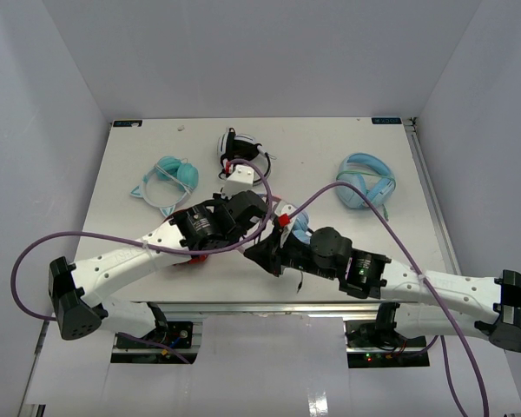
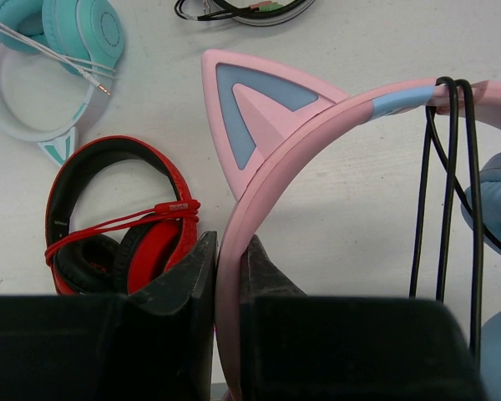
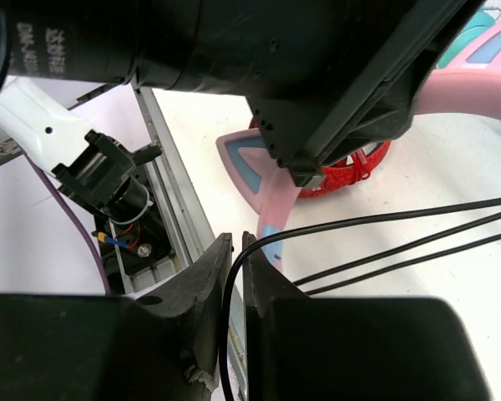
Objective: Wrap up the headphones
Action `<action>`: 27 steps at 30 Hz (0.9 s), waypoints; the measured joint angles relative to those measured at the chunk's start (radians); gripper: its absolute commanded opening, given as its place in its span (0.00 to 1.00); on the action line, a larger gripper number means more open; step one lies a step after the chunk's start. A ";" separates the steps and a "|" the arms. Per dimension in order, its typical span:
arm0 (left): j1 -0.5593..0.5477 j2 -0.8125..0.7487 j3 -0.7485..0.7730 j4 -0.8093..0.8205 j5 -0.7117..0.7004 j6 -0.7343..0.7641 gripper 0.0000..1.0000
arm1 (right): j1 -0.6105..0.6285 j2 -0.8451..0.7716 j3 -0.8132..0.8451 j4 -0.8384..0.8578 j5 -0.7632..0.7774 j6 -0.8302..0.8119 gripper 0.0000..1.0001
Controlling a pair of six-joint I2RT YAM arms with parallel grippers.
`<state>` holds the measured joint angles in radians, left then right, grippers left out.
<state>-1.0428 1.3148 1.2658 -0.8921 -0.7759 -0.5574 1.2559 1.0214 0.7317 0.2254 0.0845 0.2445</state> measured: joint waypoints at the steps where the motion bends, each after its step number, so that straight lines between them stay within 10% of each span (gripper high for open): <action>1: 0.000 0.001 0.004 0.000 -0.002 -0.005 0.00 | 0.004 0.000 -0.003 0.008 0.000 0.003 0.15; 27: 0.003 -0.081 0.052 -0.011 -0.034 -0.070 0.00 | 0.206 0.002 -0.167 0.162 0.271 0.003 0.10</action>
<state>-1.0393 1.2338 1.3178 -0.9035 -0.8100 -0.6271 1.4621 1.0235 0.5650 0.3873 0.3560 0.2474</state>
